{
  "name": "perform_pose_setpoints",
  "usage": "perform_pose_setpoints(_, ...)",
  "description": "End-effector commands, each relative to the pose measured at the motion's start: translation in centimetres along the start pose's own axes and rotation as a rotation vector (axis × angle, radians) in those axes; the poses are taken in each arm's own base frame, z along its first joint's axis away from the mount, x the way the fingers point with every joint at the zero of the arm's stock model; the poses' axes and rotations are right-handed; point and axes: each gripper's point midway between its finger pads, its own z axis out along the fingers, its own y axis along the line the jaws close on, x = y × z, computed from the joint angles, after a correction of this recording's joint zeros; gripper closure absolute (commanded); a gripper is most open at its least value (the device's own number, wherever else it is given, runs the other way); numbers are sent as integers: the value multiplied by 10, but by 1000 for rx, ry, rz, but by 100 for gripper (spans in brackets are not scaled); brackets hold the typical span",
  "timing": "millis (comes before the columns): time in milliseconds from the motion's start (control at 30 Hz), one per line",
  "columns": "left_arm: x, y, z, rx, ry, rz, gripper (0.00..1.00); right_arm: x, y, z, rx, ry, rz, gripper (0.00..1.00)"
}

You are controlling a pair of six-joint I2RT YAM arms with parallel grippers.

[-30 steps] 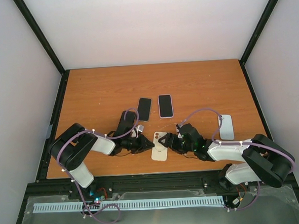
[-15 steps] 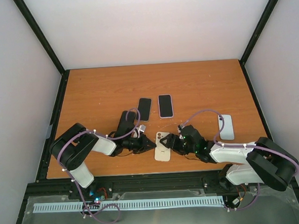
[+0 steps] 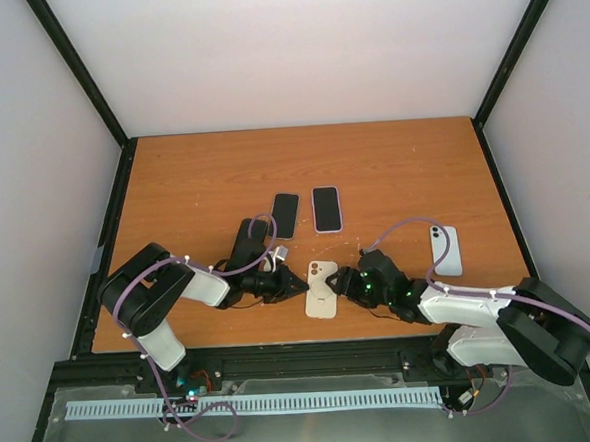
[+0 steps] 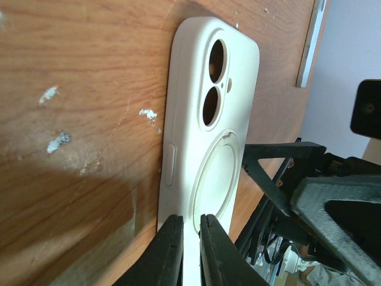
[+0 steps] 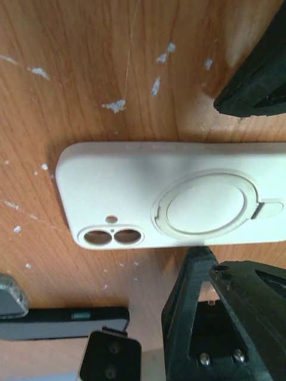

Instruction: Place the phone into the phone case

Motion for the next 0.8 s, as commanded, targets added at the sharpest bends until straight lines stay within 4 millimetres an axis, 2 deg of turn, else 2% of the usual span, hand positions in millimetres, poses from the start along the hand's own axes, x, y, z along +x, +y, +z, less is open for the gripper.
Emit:
perform_pose_setpoints(0, -1, -6, 3, 18, -4, 27, 90, 6, -5, 8, 11, 24, -5, 35)
perform_pose_setpoints(167, -1, 5, 4, -24, -12, 22, 90, 11, 5, 17, -20, 59, -10, 35)
perform_pose_setpoints(300, 0, 14, 5, -50, -12, 10, 90, 9, 28, 14, -118, 67, -25, 34)
perform_pose_setpoints(533, 0, 9, 5, -24, -11, 12, 89, 4, 71, -7, -292, 54, -37, 34)
perform_pose_setpoints(767, 1, -4, 3, 35, -9, 10, 89, 11, 90, -14, -371, 85, -17, 34)
